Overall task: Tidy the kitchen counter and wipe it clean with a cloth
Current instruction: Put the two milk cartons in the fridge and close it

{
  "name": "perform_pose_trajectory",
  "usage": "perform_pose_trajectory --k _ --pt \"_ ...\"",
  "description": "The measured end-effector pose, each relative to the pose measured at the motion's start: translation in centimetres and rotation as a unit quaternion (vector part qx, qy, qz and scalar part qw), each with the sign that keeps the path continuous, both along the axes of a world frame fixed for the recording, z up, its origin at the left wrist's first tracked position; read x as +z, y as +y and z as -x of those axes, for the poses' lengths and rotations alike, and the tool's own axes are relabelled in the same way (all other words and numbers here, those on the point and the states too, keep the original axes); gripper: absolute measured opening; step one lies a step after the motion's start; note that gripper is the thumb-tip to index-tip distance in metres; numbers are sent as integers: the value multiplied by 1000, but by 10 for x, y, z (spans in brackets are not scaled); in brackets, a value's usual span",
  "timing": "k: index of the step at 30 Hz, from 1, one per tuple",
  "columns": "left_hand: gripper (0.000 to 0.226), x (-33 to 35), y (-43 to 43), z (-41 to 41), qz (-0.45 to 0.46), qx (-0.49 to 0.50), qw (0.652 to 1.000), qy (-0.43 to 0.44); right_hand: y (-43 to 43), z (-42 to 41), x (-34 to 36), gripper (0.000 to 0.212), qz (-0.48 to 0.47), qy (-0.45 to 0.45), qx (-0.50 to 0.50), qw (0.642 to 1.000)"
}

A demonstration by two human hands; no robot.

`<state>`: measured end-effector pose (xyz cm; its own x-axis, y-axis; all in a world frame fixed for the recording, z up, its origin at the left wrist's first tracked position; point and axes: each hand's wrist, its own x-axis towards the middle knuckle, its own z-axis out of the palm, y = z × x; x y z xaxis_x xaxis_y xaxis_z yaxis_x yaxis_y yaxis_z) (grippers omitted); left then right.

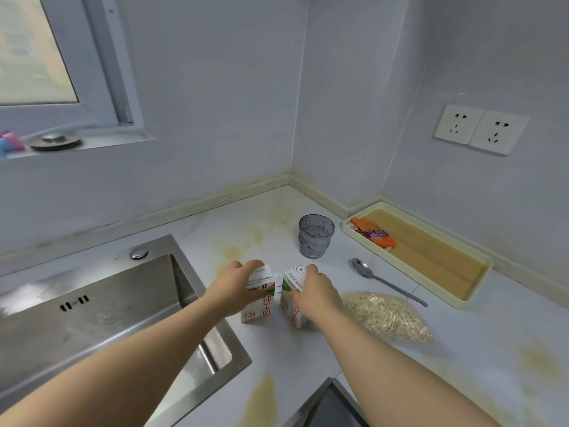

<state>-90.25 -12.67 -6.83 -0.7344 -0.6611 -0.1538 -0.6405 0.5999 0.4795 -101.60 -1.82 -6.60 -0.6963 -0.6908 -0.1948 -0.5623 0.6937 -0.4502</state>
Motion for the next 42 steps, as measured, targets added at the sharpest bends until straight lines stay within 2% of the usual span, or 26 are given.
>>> perform_pose_trajectory --k 10,21,26,33,37,42 --pt "59 27 26 -2 41 -109 993 22 48 -25 20 42 99 -13 -71 992" --pt "60 71 141 21 92 -303 947 61 188 -45 46 44 128 31 -214 968" --pt "60 88 230 37 95 -375 919 81 282 -56 58 39 138 66 -275 949" --pt "59 95 417 38 68 -498 855 126 470 -94 72 29 137 99 -371 913" --pt "57 91 505 35 62 -545 824 146 558 -117 75 32 119 106 -410 898" --pt "58 79 637 20 27 -598 787 151 683 -157 69 33 111 107 -482 862"
